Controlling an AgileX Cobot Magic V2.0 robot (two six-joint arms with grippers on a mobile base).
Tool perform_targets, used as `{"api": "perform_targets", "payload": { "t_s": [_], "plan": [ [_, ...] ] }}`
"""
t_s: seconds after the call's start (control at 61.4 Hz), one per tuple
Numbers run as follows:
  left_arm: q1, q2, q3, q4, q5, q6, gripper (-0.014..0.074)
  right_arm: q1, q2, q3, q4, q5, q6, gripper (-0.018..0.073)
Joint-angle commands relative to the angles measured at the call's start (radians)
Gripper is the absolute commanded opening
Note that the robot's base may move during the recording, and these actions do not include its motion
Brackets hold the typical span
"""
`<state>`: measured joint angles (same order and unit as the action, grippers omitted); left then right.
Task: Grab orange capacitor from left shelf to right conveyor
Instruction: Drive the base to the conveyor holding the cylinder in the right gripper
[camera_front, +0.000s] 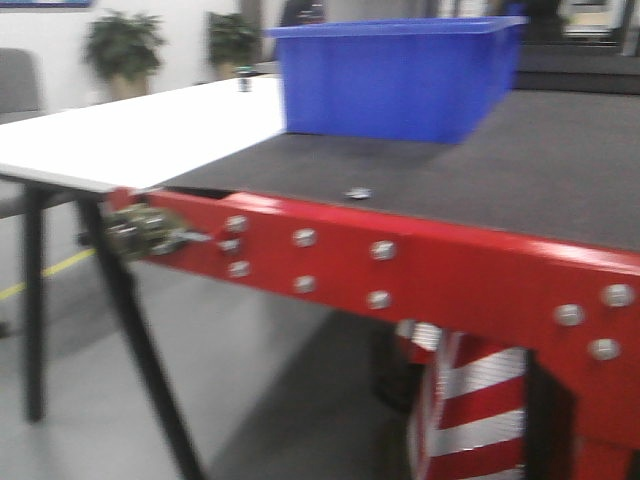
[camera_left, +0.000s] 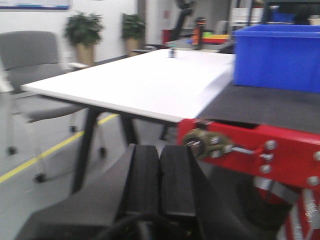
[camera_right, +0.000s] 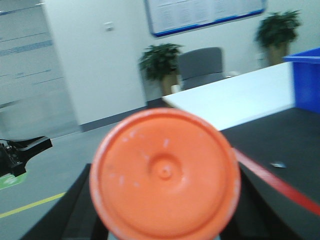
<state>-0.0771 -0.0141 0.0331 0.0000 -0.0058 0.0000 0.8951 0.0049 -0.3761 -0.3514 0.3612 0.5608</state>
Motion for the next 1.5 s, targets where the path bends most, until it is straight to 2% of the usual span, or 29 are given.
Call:
{"api": "perform_targets", "payload": {
  "t_s": [0.0,1.482],
  "plan": [
    [-0.006,0.010,-0.008,-0.005,-0.085,0.000,-0.0105,0.001,0.024,-0.028,-0.021,-0.093,-0.009,0.0050],
    [-0.006,0.010,-0.008,-0.005,-0.085,0.000,-0.0105,0.001,0.024,-0.028,-0.021,-0.118,-0.009,0.0050]
  ]
}}
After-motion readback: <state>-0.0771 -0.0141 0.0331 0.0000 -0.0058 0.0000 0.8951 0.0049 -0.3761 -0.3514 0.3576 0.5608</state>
